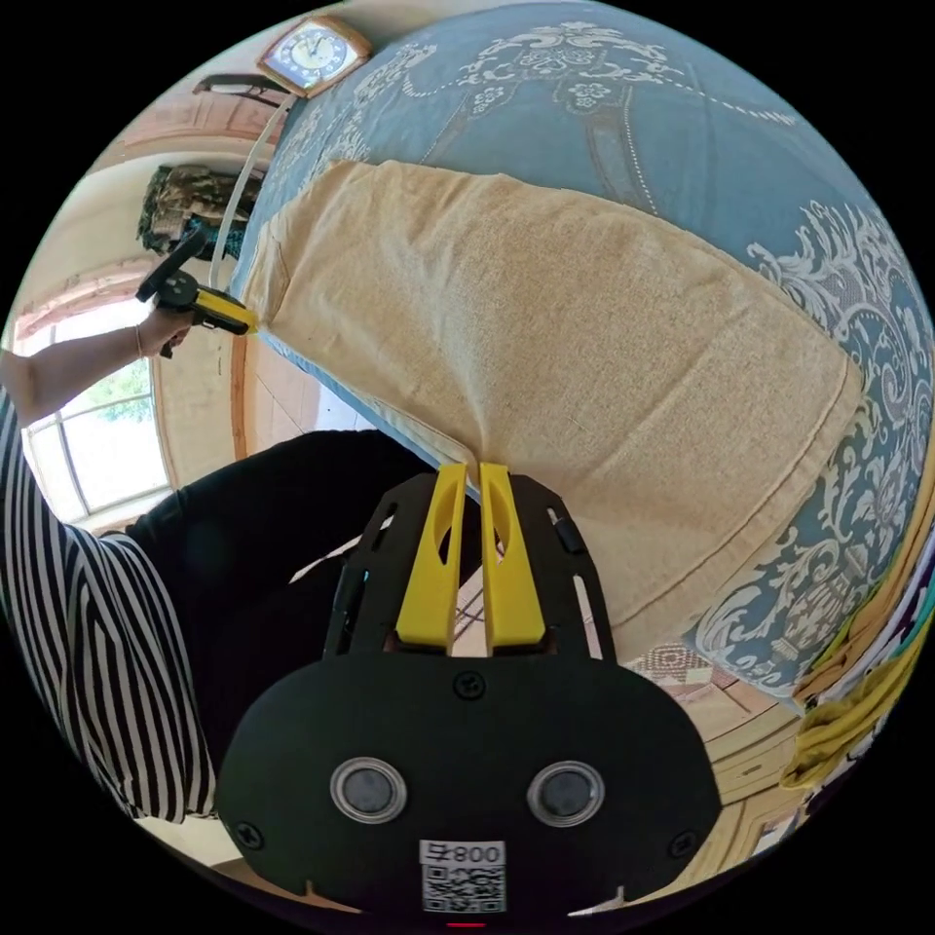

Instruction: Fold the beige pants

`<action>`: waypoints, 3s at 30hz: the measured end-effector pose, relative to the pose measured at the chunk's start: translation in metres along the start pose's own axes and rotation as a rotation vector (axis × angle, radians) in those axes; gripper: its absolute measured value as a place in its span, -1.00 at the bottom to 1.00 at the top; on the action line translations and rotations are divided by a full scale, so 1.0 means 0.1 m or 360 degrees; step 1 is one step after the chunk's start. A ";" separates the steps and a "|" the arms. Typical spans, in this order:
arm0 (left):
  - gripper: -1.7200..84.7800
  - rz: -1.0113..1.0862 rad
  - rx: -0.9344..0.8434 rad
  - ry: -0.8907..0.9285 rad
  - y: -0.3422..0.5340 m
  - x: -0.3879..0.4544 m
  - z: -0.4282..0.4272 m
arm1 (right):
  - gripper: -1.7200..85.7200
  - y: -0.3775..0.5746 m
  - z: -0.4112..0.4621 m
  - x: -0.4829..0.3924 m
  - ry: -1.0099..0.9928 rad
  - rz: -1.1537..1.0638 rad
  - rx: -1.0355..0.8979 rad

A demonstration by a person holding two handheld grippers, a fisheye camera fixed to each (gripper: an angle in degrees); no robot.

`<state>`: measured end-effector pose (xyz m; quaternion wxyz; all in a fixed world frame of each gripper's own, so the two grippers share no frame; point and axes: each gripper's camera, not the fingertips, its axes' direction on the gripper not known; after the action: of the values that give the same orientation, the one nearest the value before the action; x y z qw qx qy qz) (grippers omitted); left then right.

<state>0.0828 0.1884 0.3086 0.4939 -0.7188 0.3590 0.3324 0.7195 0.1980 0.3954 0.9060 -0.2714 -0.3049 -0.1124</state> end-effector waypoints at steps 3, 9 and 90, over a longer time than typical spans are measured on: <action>-0.89 0.0023 0.0011 -0.0012 0.03 -0.03 -0.09 | -0.85 0.21 -0.07 0.22 -0.0212 0.0167 0.0155; -0.84 0.0267 0.0060 0.0093 -0.08 0.19 -0.28 | -0.78 0.92 -0.18 0.72 -0.0549 0.0709 0.0480; -0.91 0.0025 0.1331 0.0142 1.85 -0.62 -0.73 | -0.92 -4.16 -0.03 -1.99 -0.0287 -0.0837 0.0173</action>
<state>-0.0968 0.0837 0.2944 0.7246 -0.4673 0.4895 0.1304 0.4110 -0.1405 0.4475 0.8281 -0.1429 -0.4497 -0.3026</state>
